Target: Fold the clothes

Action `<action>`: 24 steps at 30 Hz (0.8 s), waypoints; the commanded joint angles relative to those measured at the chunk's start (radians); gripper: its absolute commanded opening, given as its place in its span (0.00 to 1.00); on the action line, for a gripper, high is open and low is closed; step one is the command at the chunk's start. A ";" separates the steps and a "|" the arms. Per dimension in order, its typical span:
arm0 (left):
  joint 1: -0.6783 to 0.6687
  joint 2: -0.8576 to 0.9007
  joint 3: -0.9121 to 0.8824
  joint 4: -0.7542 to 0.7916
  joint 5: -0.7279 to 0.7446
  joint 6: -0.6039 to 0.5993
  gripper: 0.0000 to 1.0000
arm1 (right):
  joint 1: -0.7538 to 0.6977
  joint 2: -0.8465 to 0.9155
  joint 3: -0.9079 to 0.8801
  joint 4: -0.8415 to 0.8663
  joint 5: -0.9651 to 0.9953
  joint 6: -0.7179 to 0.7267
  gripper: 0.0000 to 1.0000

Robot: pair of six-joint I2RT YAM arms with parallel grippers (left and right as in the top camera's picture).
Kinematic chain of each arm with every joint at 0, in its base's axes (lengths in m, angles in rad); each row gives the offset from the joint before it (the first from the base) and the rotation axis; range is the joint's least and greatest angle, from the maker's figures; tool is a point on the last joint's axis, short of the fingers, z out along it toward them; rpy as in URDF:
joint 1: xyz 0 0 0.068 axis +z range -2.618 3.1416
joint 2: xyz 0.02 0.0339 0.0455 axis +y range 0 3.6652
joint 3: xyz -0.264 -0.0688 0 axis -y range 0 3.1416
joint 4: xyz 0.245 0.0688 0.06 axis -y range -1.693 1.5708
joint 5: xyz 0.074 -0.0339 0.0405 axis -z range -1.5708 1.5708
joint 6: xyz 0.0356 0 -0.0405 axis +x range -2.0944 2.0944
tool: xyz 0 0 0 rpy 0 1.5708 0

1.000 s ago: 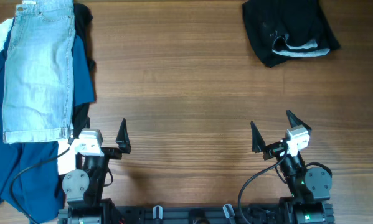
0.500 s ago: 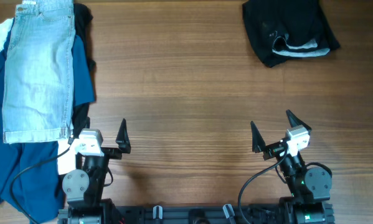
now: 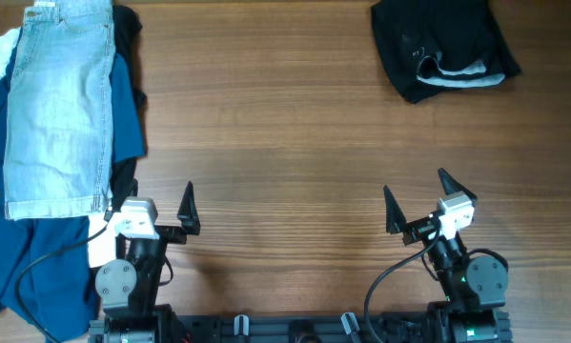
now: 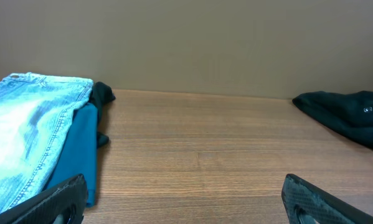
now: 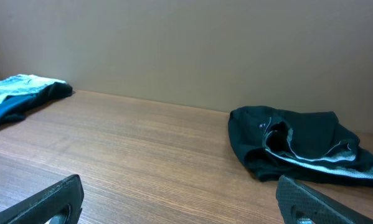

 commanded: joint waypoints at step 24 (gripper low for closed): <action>-0.005 -0.006 -0.006 0.045 0.040 -0.006 1.00 | 0.004 -0.004 -0.001 0.163 0.075 0.008 1.00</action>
